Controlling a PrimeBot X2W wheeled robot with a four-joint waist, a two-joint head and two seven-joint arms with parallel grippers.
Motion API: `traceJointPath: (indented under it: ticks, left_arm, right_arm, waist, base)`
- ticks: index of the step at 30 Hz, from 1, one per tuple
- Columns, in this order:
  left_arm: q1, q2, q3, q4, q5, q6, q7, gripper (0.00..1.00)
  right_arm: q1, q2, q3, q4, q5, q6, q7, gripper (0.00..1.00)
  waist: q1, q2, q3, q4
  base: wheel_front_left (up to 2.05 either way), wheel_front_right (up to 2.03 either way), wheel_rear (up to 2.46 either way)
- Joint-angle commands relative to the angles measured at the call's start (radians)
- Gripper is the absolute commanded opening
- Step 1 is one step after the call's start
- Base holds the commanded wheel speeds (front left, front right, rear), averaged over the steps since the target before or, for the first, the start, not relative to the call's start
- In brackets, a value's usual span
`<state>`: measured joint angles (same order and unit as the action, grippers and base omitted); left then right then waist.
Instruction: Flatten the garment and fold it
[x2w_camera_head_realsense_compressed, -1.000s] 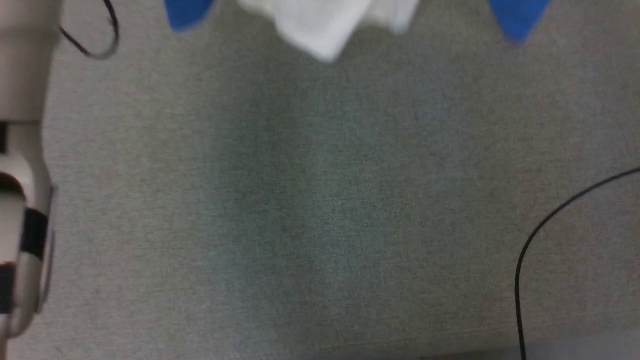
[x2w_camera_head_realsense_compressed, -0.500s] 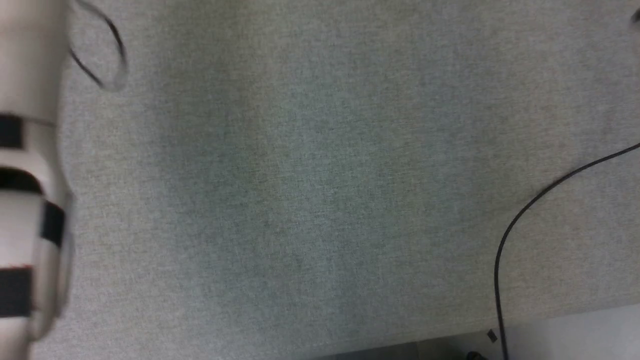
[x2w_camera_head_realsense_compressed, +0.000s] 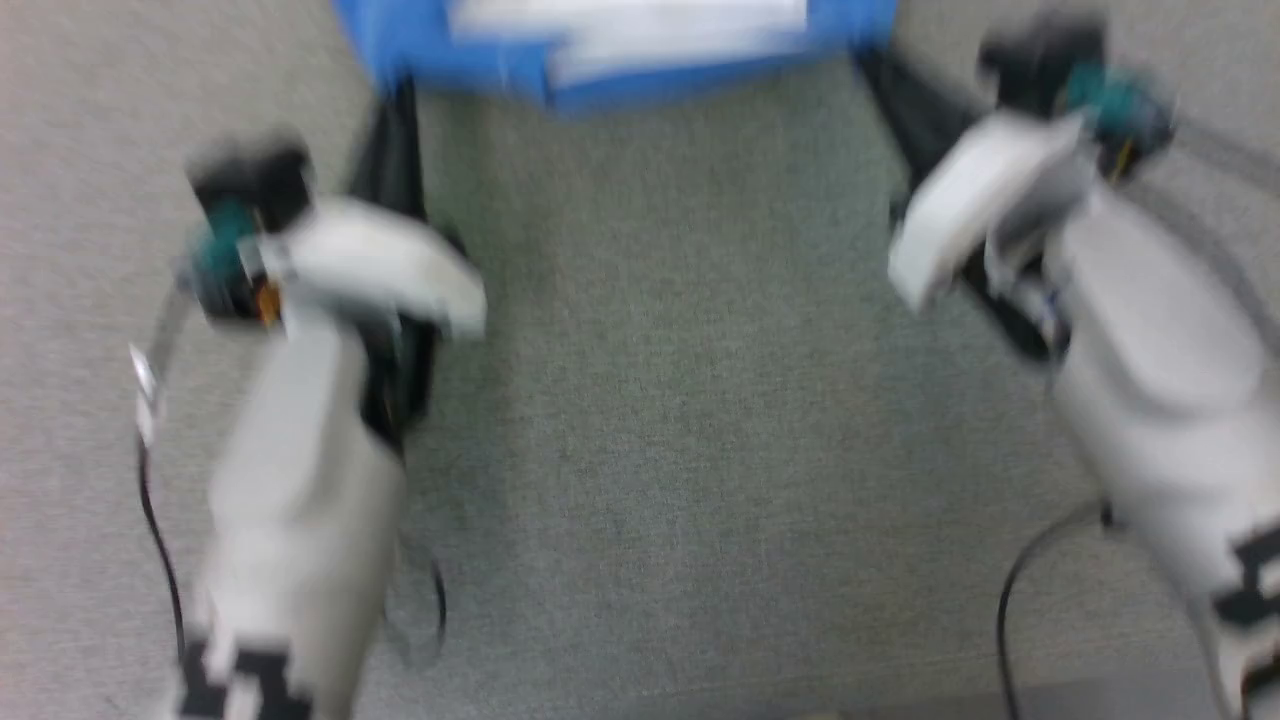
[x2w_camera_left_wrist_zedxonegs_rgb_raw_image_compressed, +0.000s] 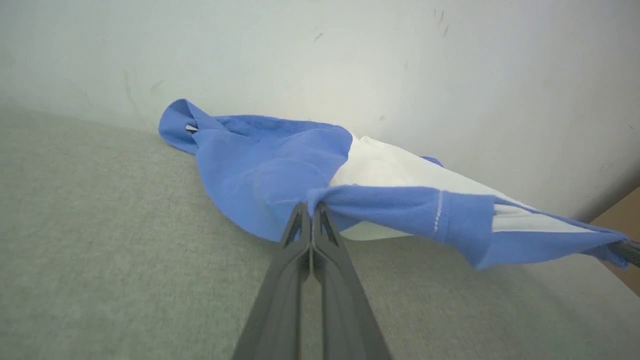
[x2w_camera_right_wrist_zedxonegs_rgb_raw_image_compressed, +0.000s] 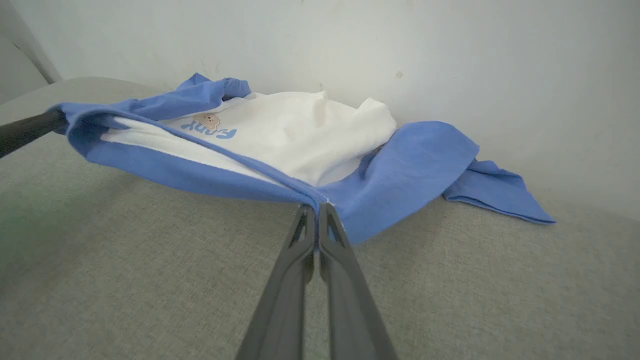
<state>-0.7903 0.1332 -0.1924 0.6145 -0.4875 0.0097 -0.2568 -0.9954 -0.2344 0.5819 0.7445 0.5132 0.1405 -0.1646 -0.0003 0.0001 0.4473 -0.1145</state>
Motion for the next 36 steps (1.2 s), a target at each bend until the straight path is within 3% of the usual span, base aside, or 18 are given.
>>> traceJointPath:
  ticks: [1, 9, 15, 21, 27, 34, 35, 36]
  left_arm:
    - [0.098, 0.001, 0.017, -0.041, 0.013, 0.003, -0.005, 0.0]
    - [0.478, 0.012, 0.008, -0.241, 0.057, 0.028, -0.001, 0.0]
    - [0.732, 0.026, -0.012, -0.411, 0.064, 0.091, 0.062, 0.0]
    - [0.902, 0.029, -0.023, -0.513, 0.062, 0.143, 0.119, 0.0]
    - [1.038, 0.014, -0.052, -0.535, 0.04, 0.164, 0.17, 0.0]
    - [1.03, -0.011, -0.069, -0.44, 0.015, 0.144, 0.152, 0.0]
    - [1.016, -0.014, -0.072, -0.42, 0.016, 0.141, 0.145, 0.0]
    - [1.001, -0.02, -0.075, -0.4, 0.014, 0.136, 0.136, 0.0]
  right_arm:
    - [0.084, -0.032, -0.003, -0.049, 0.016, -0.01, 0.008, 0.0]
    - [0.521, -0.096, -0.132, -0.377, -0.004, -0.01, 0.124, 0.0]
    - [0.87, -0.042, -0.303, -0.65, -0.076, -0.01, 0.269, 0.0]
    - [1.108, 0.037, -0.417, -0.806, -0.146, -0.01, 0.377, 0.0]
    - [1.291, 0.118, -0.494, -0.873, -0.218, -0.01, 0.44, 0.0]
    - [1.335, 0.151, -0.504, -0.766, -0.246, -0.01, 0.43, 0.0]
    - [1.327, 0.156, -0.502, -0.746, -0.241, -0.01, 0.416, 0.35]
    - [1.316, 0.157, -0.492, -0.722, -0.243, -0.01, 0.406, 0.64]
  waist:
    - [0.0003, -0.0001, -0.157, 0.03]
    - [0.0003, -0.0001, -0.336, 0.017]
    - [0.0003, -0.0001, -0.402, 0.013]
    - [0.0003, -0.0001, -0.43, 0.018]
    - [0.0003, -0.0001, -0.441, 0.03]
    - [0.0003, -0.0001, -0.415, 0.046]
    - [0.0003, -0.0001, -0.408, 0.047]
    - [0.0003, -0.0001, -0.404, 0.047]
  base:
    - [0.0, 0.0, 0.0]
    - [0.0, 0.0, 0.0]
    - [0.0, 0.0, 0.0]
    - [0.0, 0.0, 0.0]
    - [0.0, 0.0, 0.0]
    - [0.0, 0.0, 0.0]
    - [0.0, 0.0, 0.0]
    - [0.0, 0.0, 0.0]
